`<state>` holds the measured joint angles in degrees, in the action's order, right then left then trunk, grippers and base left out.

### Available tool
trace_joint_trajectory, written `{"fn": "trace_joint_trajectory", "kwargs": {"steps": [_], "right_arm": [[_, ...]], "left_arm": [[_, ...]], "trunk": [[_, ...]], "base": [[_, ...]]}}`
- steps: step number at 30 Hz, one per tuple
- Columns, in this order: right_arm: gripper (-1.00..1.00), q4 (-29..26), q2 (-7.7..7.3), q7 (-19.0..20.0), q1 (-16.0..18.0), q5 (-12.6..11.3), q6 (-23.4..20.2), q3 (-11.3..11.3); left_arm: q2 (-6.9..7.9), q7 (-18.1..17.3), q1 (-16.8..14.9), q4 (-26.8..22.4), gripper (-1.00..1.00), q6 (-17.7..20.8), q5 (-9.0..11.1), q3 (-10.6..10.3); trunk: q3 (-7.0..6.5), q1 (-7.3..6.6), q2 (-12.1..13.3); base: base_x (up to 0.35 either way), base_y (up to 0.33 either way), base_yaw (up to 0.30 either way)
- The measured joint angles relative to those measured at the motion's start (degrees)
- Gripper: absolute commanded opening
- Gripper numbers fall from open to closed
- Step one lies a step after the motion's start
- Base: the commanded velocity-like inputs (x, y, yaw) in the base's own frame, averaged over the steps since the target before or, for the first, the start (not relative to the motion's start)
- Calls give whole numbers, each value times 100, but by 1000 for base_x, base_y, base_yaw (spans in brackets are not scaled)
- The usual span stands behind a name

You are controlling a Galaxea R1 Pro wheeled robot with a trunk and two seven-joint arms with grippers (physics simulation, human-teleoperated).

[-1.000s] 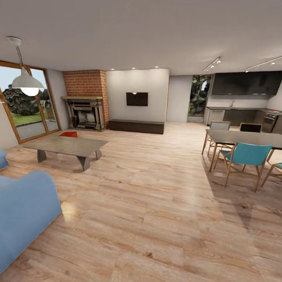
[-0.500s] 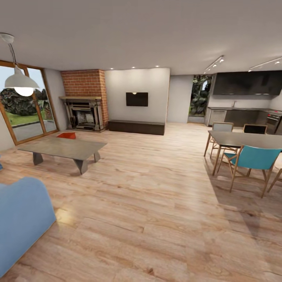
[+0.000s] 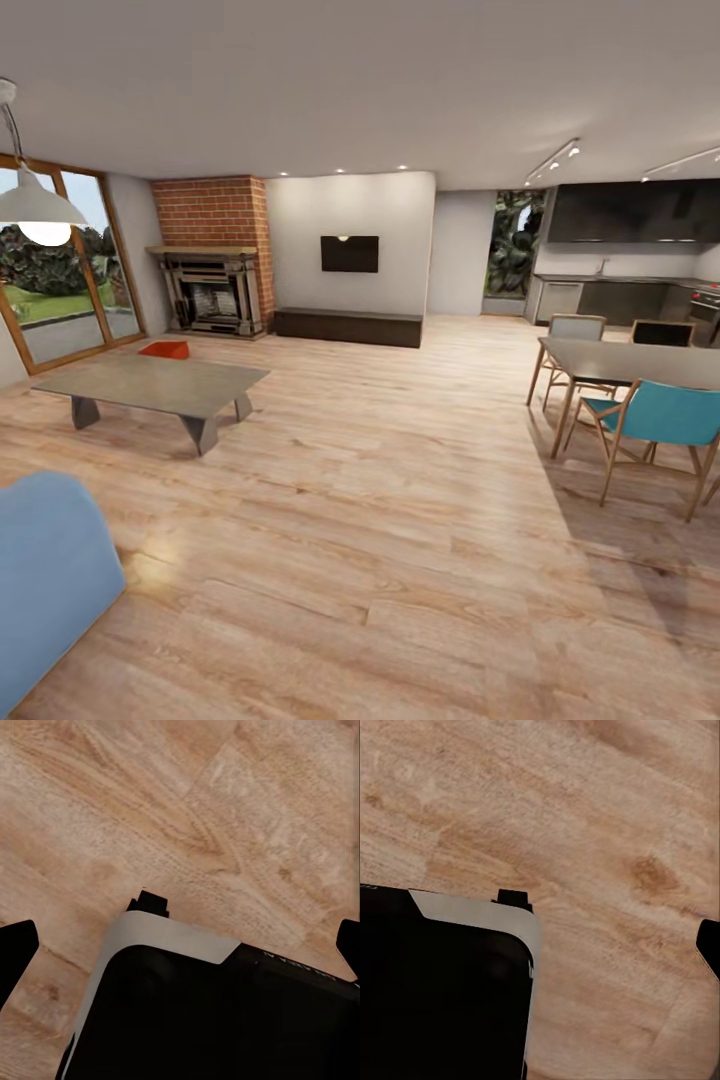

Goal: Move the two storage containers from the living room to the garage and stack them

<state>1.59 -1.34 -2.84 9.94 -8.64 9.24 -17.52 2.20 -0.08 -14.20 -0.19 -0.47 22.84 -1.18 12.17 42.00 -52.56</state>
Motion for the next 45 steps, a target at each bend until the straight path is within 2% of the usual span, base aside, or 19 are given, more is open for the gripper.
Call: {"fn": "trace_joint_trajectory", "kwargs": {"steps": [45], "right_arm": [[100, 0, 0, 0, 0, -2, 0, 1]], "left_arm": [[-1, 0, 0, 0, 100, 1, -6, 0]], "trunk": [[0, 0, 0]], "base": [[322, 0, 0]]}}
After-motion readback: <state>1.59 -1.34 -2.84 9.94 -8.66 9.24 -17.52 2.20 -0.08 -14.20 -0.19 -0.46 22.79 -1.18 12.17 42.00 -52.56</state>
